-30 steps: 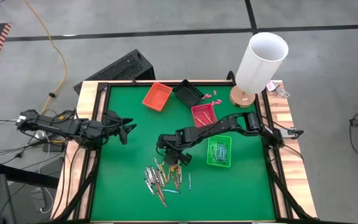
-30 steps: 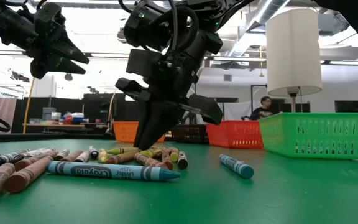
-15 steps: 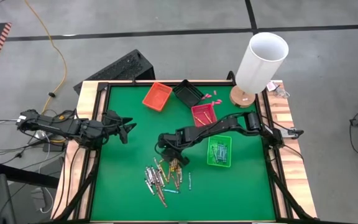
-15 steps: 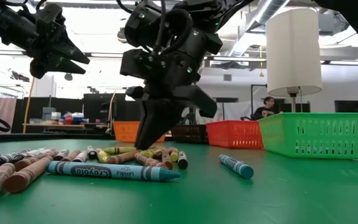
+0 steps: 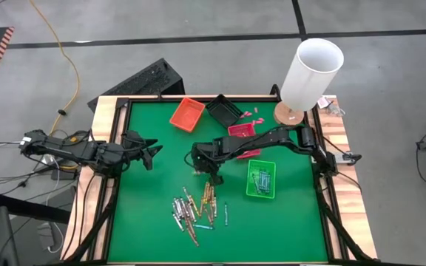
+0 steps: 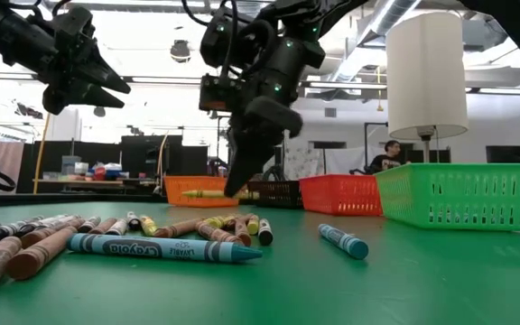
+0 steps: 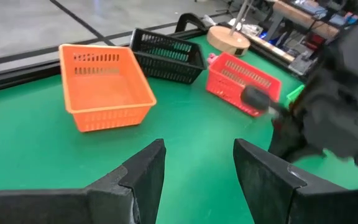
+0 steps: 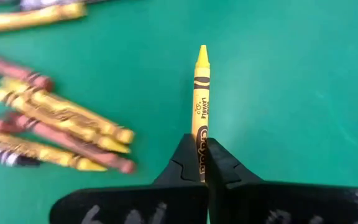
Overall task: Sort crayons
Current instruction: Put the yellow crayon into the red bin
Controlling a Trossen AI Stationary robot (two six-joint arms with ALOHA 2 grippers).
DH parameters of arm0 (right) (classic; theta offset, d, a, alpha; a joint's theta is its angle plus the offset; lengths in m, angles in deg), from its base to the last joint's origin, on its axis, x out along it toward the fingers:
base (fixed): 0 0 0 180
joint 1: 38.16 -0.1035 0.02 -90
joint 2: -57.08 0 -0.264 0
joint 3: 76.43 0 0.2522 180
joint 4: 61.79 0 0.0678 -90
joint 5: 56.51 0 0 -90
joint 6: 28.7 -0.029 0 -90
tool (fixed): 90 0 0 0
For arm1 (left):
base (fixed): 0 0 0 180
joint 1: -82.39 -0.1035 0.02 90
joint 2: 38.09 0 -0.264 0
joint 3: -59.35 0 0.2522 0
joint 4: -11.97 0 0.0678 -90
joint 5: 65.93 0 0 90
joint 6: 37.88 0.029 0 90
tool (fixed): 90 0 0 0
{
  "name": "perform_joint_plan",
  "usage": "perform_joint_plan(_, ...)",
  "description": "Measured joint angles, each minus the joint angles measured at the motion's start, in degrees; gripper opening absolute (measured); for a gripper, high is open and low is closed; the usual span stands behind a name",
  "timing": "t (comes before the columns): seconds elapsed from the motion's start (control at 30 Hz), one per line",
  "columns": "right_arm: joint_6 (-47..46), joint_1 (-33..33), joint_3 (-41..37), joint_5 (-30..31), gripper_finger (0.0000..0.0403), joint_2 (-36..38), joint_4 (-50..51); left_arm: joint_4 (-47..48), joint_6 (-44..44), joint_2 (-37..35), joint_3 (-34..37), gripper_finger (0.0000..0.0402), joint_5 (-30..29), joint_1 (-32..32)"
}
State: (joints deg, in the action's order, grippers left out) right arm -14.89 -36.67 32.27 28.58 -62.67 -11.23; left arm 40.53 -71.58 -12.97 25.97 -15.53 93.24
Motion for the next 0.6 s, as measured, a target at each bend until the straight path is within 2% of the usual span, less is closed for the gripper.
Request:
perform_joint_plan(0.2,-10.71,2.36,0.04,0.22,0.0002,2.50,1.58,0.12,-0.13,0.00,0.00,0.0180,-1.86,0.00)
perform_joint_plan(0.37,-13.34,3.67,0.09,0.28,0.0002,4.38,3.50,0.24,-0.55,0.01,0.00,0.0180,-1.82,0.00)
perform_joint_plan(0.6,-12.42,5.60,0.07,0.39,0.0005,7.84,11.46,0.51,-1.53,0.00,0.00,0.0180,-2.01,0.01)
